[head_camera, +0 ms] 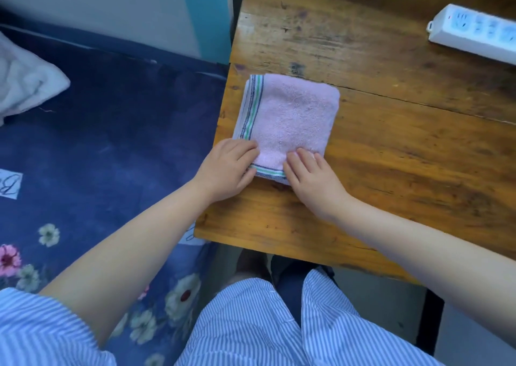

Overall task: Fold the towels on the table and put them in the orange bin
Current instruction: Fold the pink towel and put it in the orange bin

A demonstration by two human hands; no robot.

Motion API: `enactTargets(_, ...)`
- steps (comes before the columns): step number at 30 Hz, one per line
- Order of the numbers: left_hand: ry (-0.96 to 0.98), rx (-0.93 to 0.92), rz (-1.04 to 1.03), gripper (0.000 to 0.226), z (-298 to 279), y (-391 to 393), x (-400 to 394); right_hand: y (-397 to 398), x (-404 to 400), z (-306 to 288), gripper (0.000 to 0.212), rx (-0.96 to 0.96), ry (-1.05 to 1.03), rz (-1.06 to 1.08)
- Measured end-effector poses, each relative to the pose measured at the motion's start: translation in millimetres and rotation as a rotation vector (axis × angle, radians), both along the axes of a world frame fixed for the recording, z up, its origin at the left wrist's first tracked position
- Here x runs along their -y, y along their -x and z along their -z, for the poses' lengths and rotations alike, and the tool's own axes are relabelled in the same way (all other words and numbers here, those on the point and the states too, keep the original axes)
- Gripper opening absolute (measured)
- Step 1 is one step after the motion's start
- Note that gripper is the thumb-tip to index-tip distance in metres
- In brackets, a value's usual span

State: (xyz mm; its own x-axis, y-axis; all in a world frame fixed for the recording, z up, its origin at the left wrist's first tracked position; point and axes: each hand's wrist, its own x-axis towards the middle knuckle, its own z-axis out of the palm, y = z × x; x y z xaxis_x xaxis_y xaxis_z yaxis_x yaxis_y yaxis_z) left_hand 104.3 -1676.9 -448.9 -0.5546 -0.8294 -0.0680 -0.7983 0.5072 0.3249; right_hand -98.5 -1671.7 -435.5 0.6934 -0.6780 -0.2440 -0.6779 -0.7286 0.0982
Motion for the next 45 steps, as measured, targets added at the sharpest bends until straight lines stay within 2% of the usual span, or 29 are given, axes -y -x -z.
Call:
enactTargets(2, -0.095, 0.077, -0.042, 0.043, -1, 2, -3, -3, 5, -7, 0.023, 0.015, 0.014, -0.004)
enactTargets(4, -0.204, 0.150, -0.083, 0.060, 0, 4, -5, -5, 11, -18, 0.018, 0.072, -0.076, 0.037)
enactTargets(6, -0.241, 0.228, -0.130, 0.073, 3, 10, -11, 3, 19, -24, 0.032, 0.126, -0.249, 0.132)
enactTargets(8, -0.236, 0.242, -0.197, 0.077, -1, 19, -18, 14, 24, -33, 0.037, 0.196, -0.357, 0.197)
enactTargets(13, 0.012, -0.045, -0.413, 0.047, -32, 37, -31, 24, 40, -71, 0.031, 0.455, -0.405, 0.101)
enactTargets(16, -0.052, -0.152, -0.611, 0.042, -56, 39, -41, 20, 51, -89, 0.032, 0.532, -0.413, 0.048)
enactTargets(19, -0.081, -0.191, -0.803, 0.040, -73, 24, -64, 2, 56, -102, 0.041, 0.528, -0.434, -0.062)
enactTargets(22, -0.116, -0.214, -0.959, 0.037, -93, 4, -97, -27, 47, -104, 0.063, 0.402, -0.439, -0.266)
enactTargets(24, -0.103, -0.238, -1.049, 0.031, -108, -13, -133, -58, 24, -104, 0.073, 0.321, -0.451, -0.374)
enactTargets(25, -0.095, -0.247, -1.093, 0.029, -115, -21, -153, -76, 10, -104, 0.071, 0.305, -0.449, -0.406)
enactTargets(29, -0.131, -0.162, -1.184, 0.032, -127, -52, -230, -132, -45, -104, 0.045, 0.244, -0.393, -0.499)
enactTargets(31, -0.146, -0.082, -1.254, 0.035, -132, -71, -279, -166, -83, -108, 0.039, 0.228, -0.356, -0.584)
enactTargets(38, -0.178, 0.032, -1.461, 0.040, -139, -129, -447, -264, -237, -120, 0.037, 0.173, -0.288, -0.794)
enactTargets(45, -0.145, 0.185, -1.620, 0.034, -145, -182, -586, -342, -376, -128, 0.036, 0.155, -0.269, -0.918)
